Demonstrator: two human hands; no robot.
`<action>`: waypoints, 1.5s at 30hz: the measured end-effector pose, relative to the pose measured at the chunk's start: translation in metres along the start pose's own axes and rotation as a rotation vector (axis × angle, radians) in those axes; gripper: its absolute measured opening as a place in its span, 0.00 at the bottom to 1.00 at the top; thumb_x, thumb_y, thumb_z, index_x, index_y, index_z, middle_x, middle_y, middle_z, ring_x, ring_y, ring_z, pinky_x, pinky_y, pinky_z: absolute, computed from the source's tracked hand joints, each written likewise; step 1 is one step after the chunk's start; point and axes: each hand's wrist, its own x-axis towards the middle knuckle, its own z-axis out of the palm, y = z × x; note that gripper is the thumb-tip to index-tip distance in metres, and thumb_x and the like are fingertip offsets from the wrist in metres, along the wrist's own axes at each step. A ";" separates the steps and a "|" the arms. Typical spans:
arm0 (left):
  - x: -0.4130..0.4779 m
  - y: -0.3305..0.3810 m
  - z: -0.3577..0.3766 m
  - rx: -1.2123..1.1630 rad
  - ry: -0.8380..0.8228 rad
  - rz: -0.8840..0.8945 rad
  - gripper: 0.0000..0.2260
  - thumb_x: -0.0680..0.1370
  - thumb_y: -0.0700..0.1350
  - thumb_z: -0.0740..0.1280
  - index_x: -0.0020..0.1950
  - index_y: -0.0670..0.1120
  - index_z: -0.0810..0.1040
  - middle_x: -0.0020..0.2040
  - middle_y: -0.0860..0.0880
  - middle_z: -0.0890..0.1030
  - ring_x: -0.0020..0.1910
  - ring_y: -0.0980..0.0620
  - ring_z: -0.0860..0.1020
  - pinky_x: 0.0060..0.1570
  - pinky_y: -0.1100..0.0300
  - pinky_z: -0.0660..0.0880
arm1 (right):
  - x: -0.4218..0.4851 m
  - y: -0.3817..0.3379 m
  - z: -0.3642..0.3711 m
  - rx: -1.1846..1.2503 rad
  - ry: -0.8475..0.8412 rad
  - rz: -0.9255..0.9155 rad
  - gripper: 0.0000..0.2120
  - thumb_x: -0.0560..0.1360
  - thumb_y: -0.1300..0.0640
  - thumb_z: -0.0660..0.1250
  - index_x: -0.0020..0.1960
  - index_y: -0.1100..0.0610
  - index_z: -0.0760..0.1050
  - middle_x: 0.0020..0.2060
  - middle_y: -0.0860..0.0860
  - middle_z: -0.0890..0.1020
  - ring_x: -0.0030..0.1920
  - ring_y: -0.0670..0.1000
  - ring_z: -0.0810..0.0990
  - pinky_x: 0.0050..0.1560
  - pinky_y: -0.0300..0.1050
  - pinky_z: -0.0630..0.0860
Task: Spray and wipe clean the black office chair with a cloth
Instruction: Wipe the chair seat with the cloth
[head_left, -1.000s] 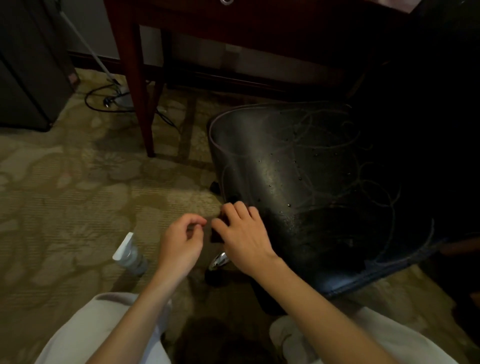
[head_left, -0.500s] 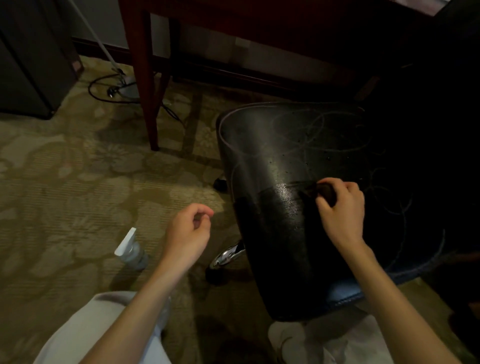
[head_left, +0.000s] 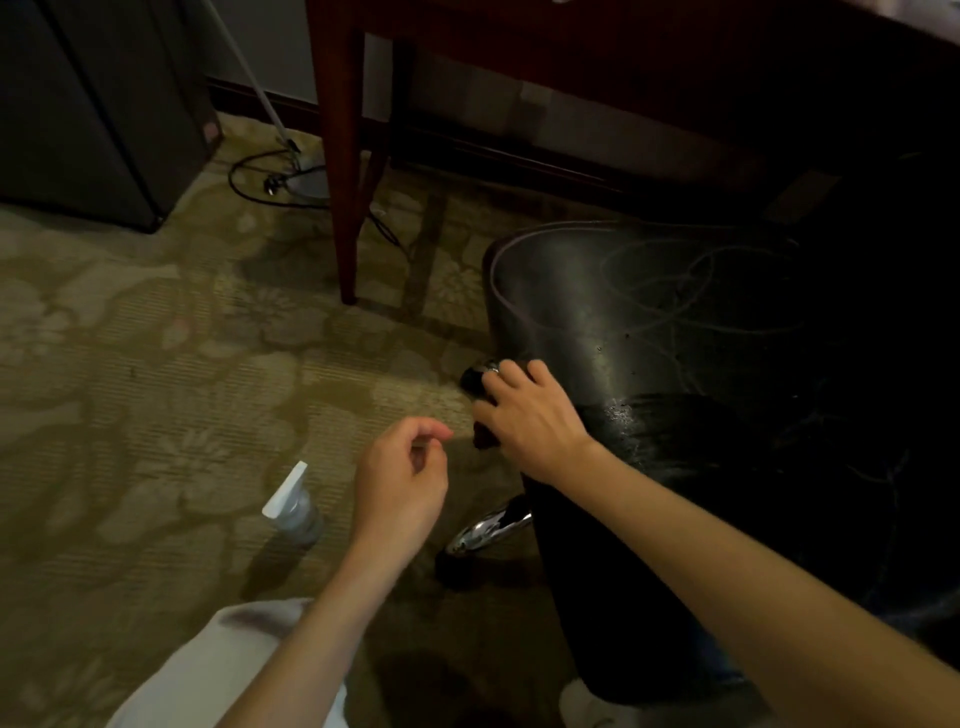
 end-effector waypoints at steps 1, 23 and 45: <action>0.000 0.000 0.001 0.004 -0.008 0.001 0.10 0.77 0.37 0.63 0.44 0.52 0.77 0.43 0.49 0.80 0.43 0.54 0.78 0.39 0.64 0.74 | 0.009 0.007 -0.002 0.010 -0.005 0.026 0.14 0.58 0.50 0.75 0.42 0.50 0.79 0.43 0.51 0.77 0.48 0.55 0.75 0.45 0.49 0.61; 0.018 -0.002 -0.011 -0.058 0.012 -0.023 0.09 0.77 0.37 0.62 0.45 0.50 0.78 0.42 0.56 0.79 0.40 0.60 0.76 0.32 0.72 0.70 | -0.020 0.075 -0.004 0.335 0.123 0.344 0.23 0.63 0.54 0.74 0.58 0.50 0.75 0.51 0.55 0.76 0.50 0.60 0.74 0.48 0.50 0.72; 0.037 -0.004 -0.010 -0.066 0.031 -0.032 0.09 0.77 0.36 0.62 0.47 0.47 0.79 0.45 0.52 0.79 0.43 0.59 0.76 0.39 0.69 0.71 | -0.034 0.057 -0.003 0.349 0.131 0.258 0.21 0.62 0.49 0.67 0.56 0.47 0.74 0.51 0.53 0.75 0.49 0.56 0.73 0.45 0.48 0.70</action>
